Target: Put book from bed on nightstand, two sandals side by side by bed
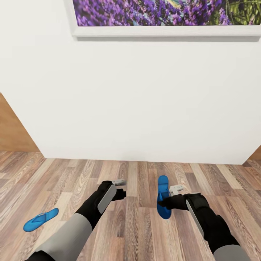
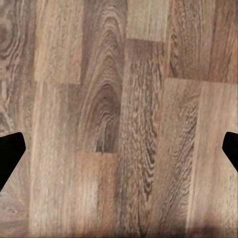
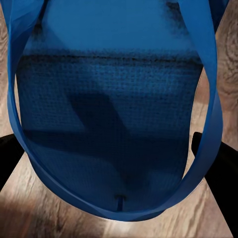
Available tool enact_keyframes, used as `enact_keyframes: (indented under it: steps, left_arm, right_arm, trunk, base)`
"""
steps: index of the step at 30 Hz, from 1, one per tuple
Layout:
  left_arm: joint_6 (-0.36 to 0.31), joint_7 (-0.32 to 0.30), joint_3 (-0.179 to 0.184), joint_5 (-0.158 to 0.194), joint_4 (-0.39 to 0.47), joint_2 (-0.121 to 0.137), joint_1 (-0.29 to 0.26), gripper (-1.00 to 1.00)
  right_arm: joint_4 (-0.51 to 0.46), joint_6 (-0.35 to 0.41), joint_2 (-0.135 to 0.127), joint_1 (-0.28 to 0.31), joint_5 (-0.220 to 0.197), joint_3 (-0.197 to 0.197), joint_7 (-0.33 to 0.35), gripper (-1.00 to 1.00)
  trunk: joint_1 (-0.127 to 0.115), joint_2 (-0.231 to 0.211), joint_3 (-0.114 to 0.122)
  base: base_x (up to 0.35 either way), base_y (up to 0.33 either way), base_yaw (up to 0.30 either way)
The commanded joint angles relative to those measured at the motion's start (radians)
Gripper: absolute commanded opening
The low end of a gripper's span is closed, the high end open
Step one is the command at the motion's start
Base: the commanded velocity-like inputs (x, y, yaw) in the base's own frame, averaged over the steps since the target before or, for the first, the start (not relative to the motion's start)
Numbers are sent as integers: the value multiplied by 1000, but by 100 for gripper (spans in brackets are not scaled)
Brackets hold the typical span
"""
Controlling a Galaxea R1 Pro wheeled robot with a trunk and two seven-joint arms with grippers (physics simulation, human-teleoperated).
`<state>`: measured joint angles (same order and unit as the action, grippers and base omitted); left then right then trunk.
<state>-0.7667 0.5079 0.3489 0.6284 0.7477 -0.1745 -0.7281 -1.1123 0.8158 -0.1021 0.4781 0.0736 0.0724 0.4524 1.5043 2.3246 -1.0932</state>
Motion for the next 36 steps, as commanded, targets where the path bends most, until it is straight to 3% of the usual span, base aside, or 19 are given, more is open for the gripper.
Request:
enact_keyframes:
  steps: [1, 19, 36]
  left_arm:
    - [-1, 9, 1, 10, 1, 0, -1, 100]
    - [-1, 9, 2, 10, 1, 0, -1, 100]
    - [1, 9, 2, 10, 1, 0, -1, 100]
  right_arm:
    - [-1, 3, -1, 1, 8, 1, 6, -100]
    - [-1, 3, -1, 1, 8, 3, 6, -100]
    - [-1, 2, -1, 0, 8, 3, 6, -100]
  trunk:
    - [0, 0, -1]
    - [0, 0, -1]
    - [0, 0, -1]
  base:
    - [0, 140, 0]
    - [136, 164, 0]
    - [159, 22, 0]
